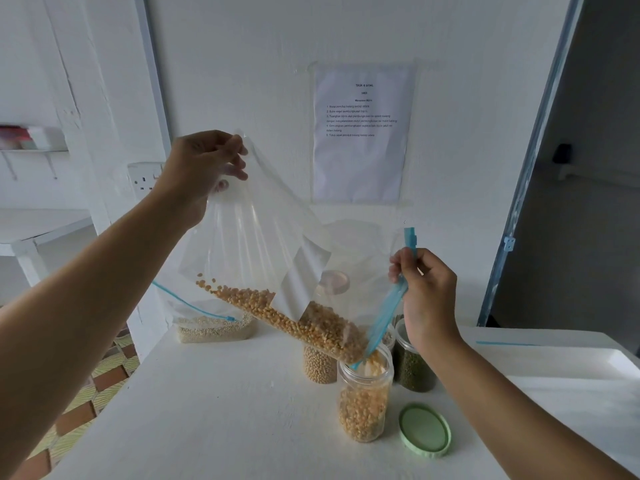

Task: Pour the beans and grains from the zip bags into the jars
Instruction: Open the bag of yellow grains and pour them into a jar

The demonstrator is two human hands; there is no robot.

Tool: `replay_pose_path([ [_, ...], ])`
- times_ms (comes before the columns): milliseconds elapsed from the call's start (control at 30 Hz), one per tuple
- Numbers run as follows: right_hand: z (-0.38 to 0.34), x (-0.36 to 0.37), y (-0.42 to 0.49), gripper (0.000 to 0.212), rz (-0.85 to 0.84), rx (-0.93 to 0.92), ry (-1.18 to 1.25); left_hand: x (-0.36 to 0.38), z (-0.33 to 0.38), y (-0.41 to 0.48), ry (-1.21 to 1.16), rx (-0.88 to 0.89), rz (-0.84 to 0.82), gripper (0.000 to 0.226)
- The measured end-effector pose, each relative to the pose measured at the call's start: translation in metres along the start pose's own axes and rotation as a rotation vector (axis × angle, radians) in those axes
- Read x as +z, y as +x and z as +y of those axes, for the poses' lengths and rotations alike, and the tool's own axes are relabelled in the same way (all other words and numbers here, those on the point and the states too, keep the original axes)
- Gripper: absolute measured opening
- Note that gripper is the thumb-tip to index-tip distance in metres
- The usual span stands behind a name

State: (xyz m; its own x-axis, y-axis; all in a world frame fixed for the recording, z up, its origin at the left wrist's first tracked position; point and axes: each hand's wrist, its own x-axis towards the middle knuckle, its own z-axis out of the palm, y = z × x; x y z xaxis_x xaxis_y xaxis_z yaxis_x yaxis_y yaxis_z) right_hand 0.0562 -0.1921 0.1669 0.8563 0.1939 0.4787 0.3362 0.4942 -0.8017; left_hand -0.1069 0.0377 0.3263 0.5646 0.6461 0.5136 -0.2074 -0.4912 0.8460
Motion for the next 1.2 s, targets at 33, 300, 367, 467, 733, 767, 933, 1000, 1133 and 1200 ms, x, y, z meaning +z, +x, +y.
replay_pose_path([
  [33,-0.0001,-0.0003,0.0006,0.027,0.004,0.0,0.0,0.0002,0.0004,-0.0003,0.0,0.0,-0.001,0.019],
  [300,-0.0006,0.0026,0.0002,0.028,-0.026,0.004,0.005,0.0007,0.003,0.0003,0.003,0.008,0.0,0.019],
  [367,-0.0005,0.0022,0.0012,0.028,-0.017,0.006,0.006,0.0006,0.0028,0.0008,0.004,0.007,0.004,0.019],
  [467,-0.0005,0.001,0.0021,0.028,-0.014,0.005,0.011,0.0002,0.0024,0.001,0.004,0.005,0.007,0.019],
  [733,-0.002,0.0016,0.0026,0.029,-0.013,-0.002,0.004,0.0,0.0032,0.0002,-0.006,0.008,0.014,0.019],
  [767,-0.0024,0.0011,0.0026,0.029,-0.015,-0.005,0.003,-0.0001,0.0033,0.0003,-0.004,0.011,0.012,0.02],
  [933,0.0,-0.0018,0.0007,0.029,-0.001,0.012,0.012,0.0002,0.0037,0.0012,0.004,0.016,0.0,0.02],
  [1000,0.0005,-0.0035,0.0006,0.028,0.016,0.026,0.033,0.001,0.0035,0.0016,0.008,0.017,-0.006,0.019],
  [1133,0.0013,-0.0065,-0.0003,0.029,0.035,0.036,0.037,0.0019,0.0012,0.005,0.054,0.049,0.003,0.019],
  [1200,0.0024,-0.007,-0.001,0.029,0.037,0.034,0.02,0.0037,-0.001,0.0059,0.097,0.078,0.005,0.019],
])
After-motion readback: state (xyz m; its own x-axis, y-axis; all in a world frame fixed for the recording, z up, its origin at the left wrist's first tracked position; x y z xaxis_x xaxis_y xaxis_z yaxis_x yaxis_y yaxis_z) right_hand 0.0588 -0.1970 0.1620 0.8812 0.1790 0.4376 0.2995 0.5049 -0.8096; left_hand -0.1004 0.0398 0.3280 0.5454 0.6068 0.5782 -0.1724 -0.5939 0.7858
